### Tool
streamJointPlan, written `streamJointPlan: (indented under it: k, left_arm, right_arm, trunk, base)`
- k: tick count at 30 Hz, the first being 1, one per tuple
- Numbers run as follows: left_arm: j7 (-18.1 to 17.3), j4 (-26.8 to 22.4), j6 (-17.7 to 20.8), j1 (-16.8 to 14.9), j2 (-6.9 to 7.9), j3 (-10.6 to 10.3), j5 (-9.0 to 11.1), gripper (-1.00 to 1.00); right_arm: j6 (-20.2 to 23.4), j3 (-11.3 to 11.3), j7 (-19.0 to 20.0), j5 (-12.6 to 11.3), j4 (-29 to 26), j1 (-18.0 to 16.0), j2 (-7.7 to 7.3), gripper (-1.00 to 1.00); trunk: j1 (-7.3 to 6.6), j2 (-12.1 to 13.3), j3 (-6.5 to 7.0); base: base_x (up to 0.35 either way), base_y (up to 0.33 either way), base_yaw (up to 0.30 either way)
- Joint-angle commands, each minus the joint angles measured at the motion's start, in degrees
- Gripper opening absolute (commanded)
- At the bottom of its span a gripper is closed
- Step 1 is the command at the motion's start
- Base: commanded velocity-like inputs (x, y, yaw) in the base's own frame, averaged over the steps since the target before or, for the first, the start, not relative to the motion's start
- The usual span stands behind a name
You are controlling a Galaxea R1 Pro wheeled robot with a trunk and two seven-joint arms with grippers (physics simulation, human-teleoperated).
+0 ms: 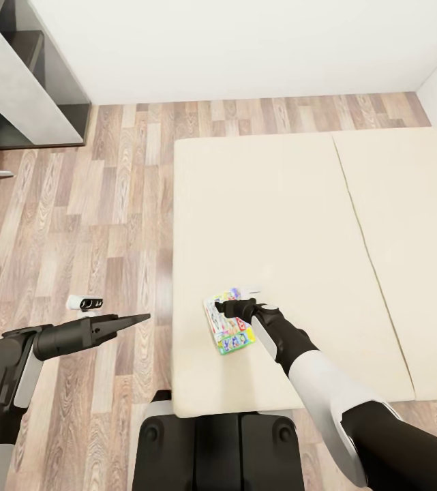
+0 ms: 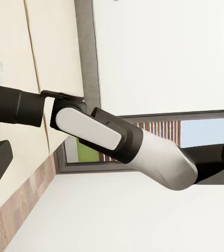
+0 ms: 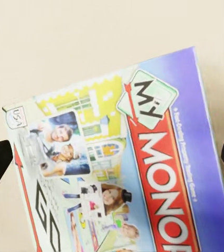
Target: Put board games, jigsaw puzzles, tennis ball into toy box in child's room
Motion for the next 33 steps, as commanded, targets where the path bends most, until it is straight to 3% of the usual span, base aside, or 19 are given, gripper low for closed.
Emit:
streamJointPlan:
  k: [1, 33]
  left_arm:
    - [-0.2, 0.0, 0.6, 0.0, 0.03, 0.0, 0.0, 1.00]
    - [-0.2, 0.0, 0.6, 0.0, 0.02, 0.0, 0.0, 1.00]
  right_arm:
    - [0.3, 0.1, -0.1, -0.4, -0.1, 0.0, 0.00, 1.00]
    - [0.3, 0.1, -0.1, -0.4, -0.1, 0.0, 0.00, 1.00]
  trunk:
    - [0.03, -0.1, -0.06]
    - [0.03, -0.1, -0.06]
  base:
    - [0.000, 0.078, 0.000]
    - [0.000, 0.058, 0.000]
